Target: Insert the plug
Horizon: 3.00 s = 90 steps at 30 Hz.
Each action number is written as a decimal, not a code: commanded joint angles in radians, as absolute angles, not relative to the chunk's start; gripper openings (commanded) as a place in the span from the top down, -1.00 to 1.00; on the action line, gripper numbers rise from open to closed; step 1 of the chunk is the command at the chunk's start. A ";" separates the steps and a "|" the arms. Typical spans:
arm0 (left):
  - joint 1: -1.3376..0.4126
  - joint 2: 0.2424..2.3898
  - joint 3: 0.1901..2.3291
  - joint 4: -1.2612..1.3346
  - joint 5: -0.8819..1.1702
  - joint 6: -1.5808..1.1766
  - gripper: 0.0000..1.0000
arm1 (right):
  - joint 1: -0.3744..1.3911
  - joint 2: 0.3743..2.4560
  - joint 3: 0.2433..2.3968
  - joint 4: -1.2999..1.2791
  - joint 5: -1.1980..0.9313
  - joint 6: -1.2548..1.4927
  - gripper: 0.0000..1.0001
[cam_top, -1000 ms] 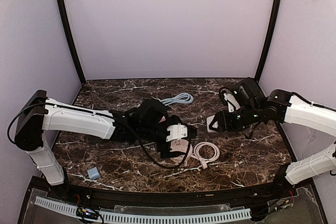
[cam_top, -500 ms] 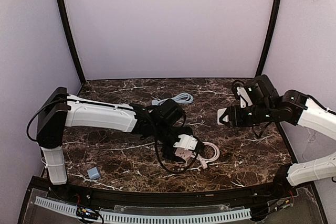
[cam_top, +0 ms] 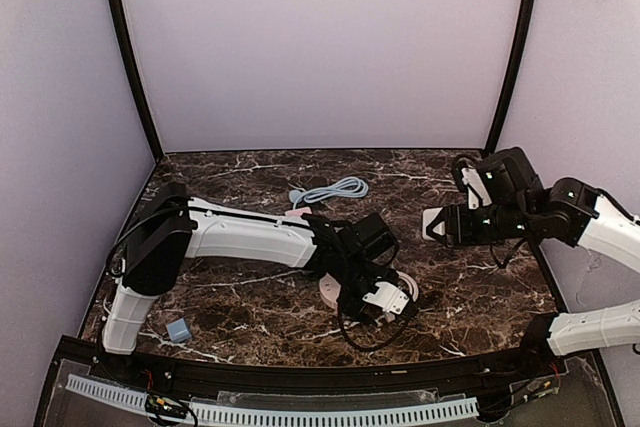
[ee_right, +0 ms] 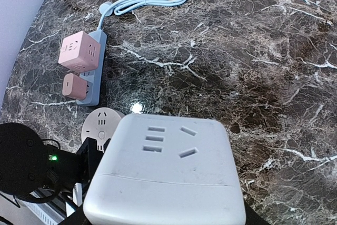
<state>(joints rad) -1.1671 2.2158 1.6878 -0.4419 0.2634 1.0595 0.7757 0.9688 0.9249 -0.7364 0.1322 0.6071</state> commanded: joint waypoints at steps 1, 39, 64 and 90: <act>-1.167 2.259 1.761 -0.550 0.210 1.089 -0.47 | 0.767 0.941 0.911 -0.717 0.142 0.607 0.94; -1.227 2.447 2.208 -0.819 -0.141 0.151 0.77 | 0.767 0.937 0.966 -0.718 0.158 0.591 0.99; -1.178 2.520 2.252 -0.763 -0.218 -0.325 0.11 | 0.767 1.014 0.997 -0.721 0.143 0.571 1.00; -1.151 1.818 1.485 -0.331 -0.163 -0.174 -0.97 | 0.747 1.157 1.283 -0.867 0.067 0.517 1.00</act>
<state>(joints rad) -1.1687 1.9797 1.6398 -0.4480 -0.1188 -0.1917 0.7620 1.1282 1.2343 -0.8391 0.1951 0.5339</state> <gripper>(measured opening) 0.958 0.588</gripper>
